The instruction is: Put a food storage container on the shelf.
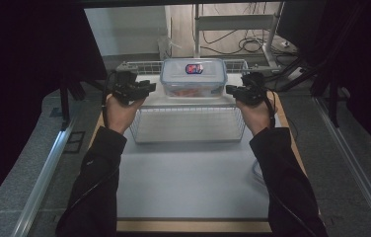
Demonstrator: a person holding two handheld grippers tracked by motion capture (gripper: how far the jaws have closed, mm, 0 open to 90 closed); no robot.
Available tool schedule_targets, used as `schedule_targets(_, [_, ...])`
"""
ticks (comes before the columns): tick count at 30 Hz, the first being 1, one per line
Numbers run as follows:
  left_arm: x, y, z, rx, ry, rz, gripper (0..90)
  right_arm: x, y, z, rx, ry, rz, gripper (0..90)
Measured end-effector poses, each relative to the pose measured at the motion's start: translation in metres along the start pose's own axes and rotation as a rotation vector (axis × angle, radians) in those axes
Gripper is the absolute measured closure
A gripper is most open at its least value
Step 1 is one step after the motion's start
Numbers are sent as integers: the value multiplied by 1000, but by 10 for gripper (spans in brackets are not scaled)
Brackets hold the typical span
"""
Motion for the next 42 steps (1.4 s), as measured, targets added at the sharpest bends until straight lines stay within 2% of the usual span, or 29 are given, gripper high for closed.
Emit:
schedule_targets(3, [13,-6,4,-7,25,6,764,10,-5,3,18,4,-13,898])
schedule_targets(4, [15,-8,5,-11,27,4,775,16,-6,3,16,17,-37,897])
schedule_targets(5, [18,-10,6,-12,28,-4,775,16,-6,3,16,17,-37,897])
schedule_targets(6, [19,-11,7,-14,30,9,798,18,-6,4,20,17,-34,898])
schedule_targets(12, [11,-5,3,-61,33,-31,831,25,-4,6,22,26,-38,899])
schedule_targets(16, [7,1,-1,-73,31,-26,827,32,1,8,11,37,-41,899])
schedule_targets(20, [-1,5,-2,-71,1,-34,726,31,5,8,-8,52,-40,896])
schedule_targets(22, [-9,6,-5,-43,-30,-23,698,26,7,5,-21,54,-28,880])
schedule_targets(24, [-15,6,-8,-31,-37,-26,650,16,11,1,-56,42,-10,846])
schedule_targets(30, [-35,-3,-25,32,-62,-8,571,-2,20,-7,-94,18,31,758])
schedule_targets(35, [-49,-14,-43,41,-78,-51,459,-18,33,-17,-116,11,82,652])
schedule_targets(42, [-64,-30,-76,65,-87,-89,340,-27,48,-42,-131,18,130,530])
Point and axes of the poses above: each handheld gripper's, and its own axes: x roughly forward along the jaws, z roughly out of its top, y roughly to its left, the point moved 6 cm from there along x, roughly forward along the jaws, and after that the axes turned 13 degrees about z, right-handed, at the moved point
